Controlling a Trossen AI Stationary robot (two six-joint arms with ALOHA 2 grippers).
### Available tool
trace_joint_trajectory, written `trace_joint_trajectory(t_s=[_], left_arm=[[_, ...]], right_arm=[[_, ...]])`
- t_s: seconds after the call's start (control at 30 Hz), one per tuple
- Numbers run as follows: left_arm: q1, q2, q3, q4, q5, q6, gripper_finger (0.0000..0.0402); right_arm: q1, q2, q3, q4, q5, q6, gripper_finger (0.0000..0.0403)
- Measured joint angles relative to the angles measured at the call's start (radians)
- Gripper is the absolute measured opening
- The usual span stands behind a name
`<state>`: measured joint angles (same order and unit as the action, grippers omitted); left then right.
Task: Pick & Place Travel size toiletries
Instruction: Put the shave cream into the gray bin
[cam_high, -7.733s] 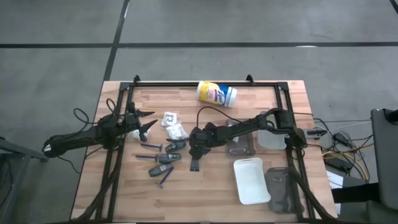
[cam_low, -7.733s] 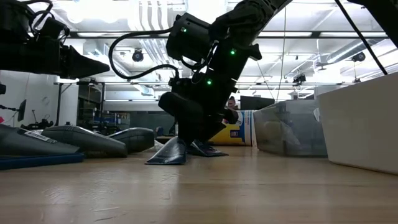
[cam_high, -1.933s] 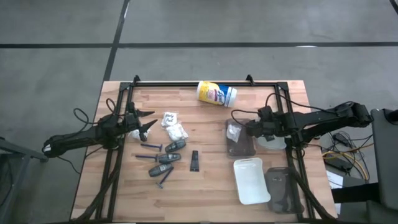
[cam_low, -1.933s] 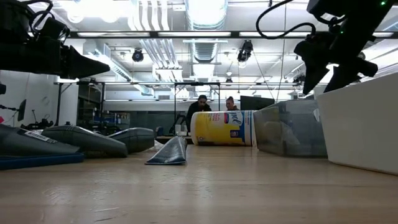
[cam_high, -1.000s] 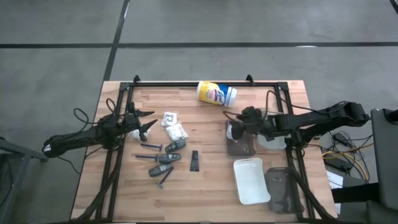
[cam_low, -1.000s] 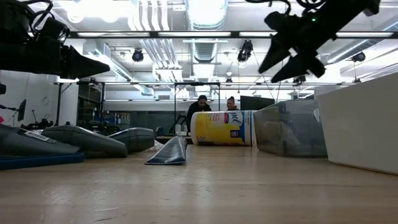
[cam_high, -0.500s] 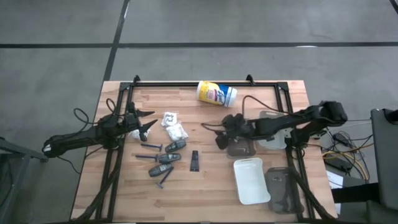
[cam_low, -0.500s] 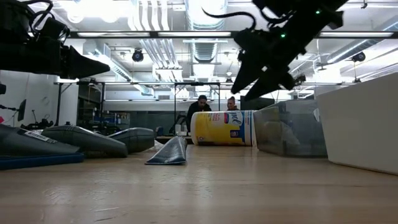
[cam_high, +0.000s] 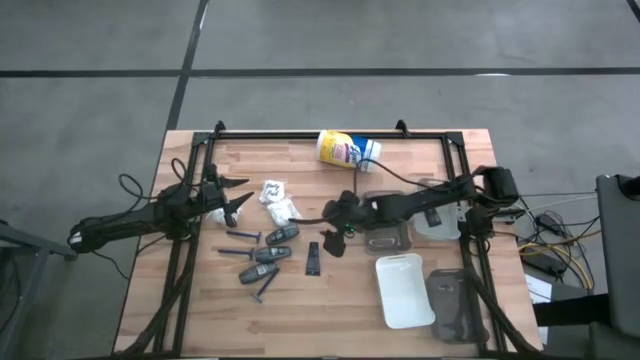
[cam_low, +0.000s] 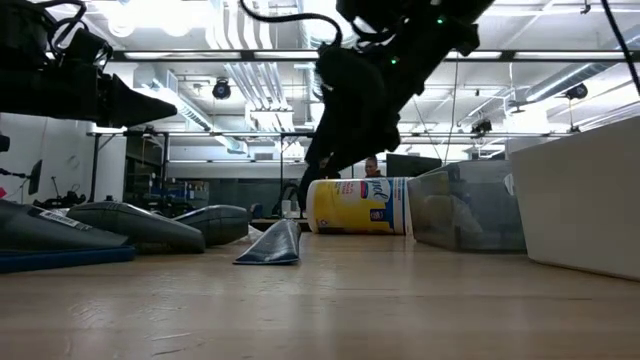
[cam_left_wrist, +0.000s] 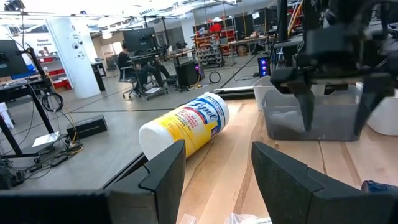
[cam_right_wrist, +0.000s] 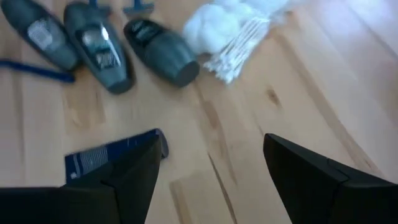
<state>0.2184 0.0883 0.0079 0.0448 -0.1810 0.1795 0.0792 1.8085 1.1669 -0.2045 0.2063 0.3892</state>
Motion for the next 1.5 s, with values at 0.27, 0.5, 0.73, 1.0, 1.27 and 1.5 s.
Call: trace_joint_trajectory(t_s=[0.27,0.5,0.73,1.0,1.27,1.5], left_arm=[[0.0,0.0,0.0,0.0,0.0,0.0,0.019],[0.0,0.0,0.0,0.0,0.0,0.0,0.019],[0.0,0.0,0.0,0.0,0.0,0.0,0.019],[0.0,0.0,0.0,0.0,0.0,0.0,0.019],[0.0,0.0,0.0,0.0,0.0,0.0,0.019],[0.0,0.0,0.0,0.0,0.0,0.0,0.019]], right_arm=[[0.002,0.043,0.028,-0.001,-0.006,-0.066,0.0294],[0.003,0.044,-0.012,0.028,-0.005,-0.052,0.0292],[0.009,0.046,-0.054,0.106,-0.005,-0.025,0.0266],[0.01,0.046,-0.069,0.143,-0.004,-0.001,0.0239],[0.01,0.046,-0.043,0.147,-0.003,-0.048,0.0224],[0.01,0.046,-0.044,0.196,-0.003,-0.098,0.0234]])
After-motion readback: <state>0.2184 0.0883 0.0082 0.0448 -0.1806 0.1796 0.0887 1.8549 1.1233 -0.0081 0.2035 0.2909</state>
